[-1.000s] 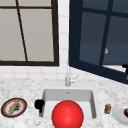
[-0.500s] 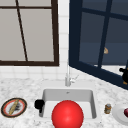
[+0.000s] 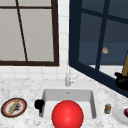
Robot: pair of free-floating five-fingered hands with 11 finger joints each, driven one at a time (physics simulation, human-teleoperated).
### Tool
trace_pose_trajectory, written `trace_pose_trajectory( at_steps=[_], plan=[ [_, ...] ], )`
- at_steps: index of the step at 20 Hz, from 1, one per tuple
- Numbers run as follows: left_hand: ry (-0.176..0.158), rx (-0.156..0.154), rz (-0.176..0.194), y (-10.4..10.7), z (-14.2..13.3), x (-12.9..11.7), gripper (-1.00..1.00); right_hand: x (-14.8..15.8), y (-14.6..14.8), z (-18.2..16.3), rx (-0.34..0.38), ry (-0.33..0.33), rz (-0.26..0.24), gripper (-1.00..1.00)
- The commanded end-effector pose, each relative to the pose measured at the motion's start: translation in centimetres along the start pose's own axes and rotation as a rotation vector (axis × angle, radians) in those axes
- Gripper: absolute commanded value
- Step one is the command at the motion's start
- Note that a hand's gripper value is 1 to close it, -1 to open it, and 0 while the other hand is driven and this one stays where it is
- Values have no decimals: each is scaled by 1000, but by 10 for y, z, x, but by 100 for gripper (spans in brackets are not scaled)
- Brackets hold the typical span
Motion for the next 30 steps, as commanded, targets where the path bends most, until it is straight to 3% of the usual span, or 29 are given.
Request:
trace_pose_trajectory(
  at_steps=[1,14,23,30],
  plan=[
    [0,0,0,0,0,0,0,-38,-25,12,-4,4,-36,100],
    [0,0,0,0,0,0,0,-67,-66,74,-162,18,-85,100],
    [0,0,0,0,0,0,0,-83,-83,116,-261,1,-114,100],
    [0,0,0,0,0,0,0,-96,-93,157,-355,29,-148,100]
  ],
)
